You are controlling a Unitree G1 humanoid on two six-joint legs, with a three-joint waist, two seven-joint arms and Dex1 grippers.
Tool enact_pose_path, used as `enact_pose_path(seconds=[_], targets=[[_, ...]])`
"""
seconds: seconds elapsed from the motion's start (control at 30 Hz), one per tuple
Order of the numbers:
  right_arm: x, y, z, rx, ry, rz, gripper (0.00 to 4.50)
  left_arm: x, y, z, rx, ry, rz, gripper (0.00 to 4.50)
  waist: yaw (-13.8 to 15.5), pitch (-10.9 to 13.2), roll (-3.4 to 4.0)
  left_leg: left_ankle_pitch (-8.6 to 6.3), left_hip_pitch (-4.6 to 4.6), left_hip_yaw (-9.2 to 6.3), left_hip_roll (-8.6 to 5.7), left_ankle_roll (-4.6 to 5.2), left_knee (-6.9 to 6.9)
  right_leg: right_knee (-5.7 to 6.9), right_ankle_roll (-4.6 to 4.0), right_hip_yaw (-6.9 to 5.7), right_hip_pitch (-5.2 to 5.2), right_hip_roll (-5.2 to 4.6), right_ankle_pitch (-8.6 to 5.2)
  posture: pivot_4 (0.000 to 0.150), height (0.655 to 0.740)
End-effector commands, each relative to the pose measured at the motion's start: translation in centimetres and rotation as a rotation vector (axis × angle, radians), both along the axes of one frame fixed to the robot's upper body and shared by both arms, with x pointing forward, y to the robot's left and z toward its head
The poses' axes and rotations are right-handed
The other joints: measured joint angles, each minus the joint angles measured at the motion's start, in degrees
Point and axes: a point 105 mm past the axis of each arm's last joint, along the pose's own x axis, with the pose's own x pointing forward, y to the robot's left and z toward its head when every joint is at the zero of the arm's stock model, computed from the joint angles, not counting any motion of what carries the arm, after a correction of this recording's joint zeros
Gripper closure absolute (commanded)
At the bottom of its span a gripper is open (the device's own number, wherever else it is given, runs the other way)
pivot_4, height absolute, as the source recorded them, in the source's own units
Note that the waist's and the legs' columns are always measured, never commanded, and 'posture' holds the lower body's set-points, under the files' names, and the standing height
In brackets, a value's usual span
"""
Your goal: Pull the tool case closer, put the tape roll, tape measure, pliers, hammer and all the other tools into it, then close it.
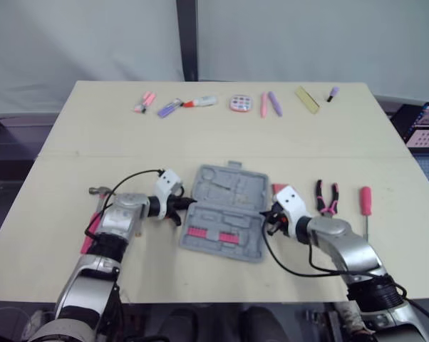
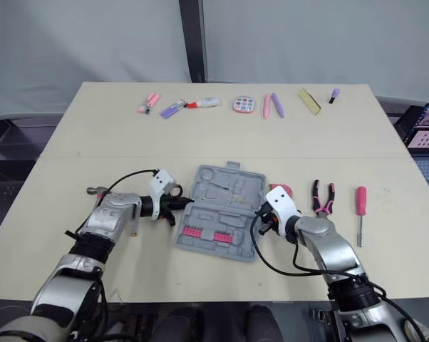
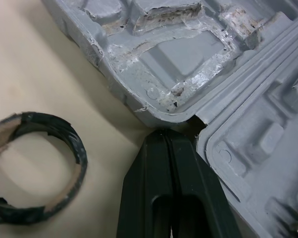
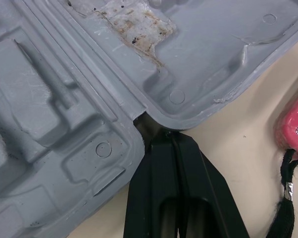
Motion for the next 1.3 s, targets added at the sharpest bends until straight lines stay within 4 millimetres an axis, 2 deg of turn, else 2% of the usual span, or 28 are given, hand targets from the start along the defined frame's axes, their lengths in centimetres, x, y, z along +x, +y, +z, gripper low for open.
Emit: enact_pose_path(seconds=[0.03,0.27,0.37,0.63,1.3], targets=[[-1.1,2.0,1.0,0.042,-0.021,0.115,4.44,-1.4,-1.5,0.3,-0.028,0.008,-0.073,4.5,0.01,0.0,0.0,0.0,0.0,-0.01,0.0,0.0,0.0,0.0,0.0,0.01,0.01,0.0,0.0,0.15,0.74],[-2.7,2.3,1.1,0.042,0.008,0.193,4.44,-3.6,-1.5,0.3,-0.032,0.036,-0.086,4.5,0.05,0.0,0.0,0.0,0.0,-0.02,0.0,0.0,-0.15,-0.02,0.0,0.06,0.03,-0.01,0.0,0.15,0.74],[-3.6,2.4,1.1,0.03,0.023,0.231,4.44,-5.1,-1.8,0.3,-0.04,0.057,-0.1,4.5,0.06,0.0,0.0,0.0,0.0,-0.03,0.0,0.0,-0.21,-0.06,0.0,0.07,0.04,-0.01,0.0,0.15,0.74],[-4.7,2.3,0.9,0.01,0.047,0.254,4.44,-8.0,-1.9,-0.2,-0.044,0.117,-0.113,4.5,0.22,0.01,0.01,0.0,-0.01,-0.04,0.02,0.0,-0.24,-0.42,0.0,0.14,0.16,0.01,0.0,0.15,0.74],[-7.6,1.7,0.2,-0.042,0.117,0.295,4.44,-11.1,-1.1,-2.0,-0.021,0.183,-0.092,4.5,0.33,0.01,0.02,0.0,-0.01,-0.01,0.04,0.0,-0.33,-0.71,0.0,0.39,0.26,0.01,0.0,0.15,0.74]])
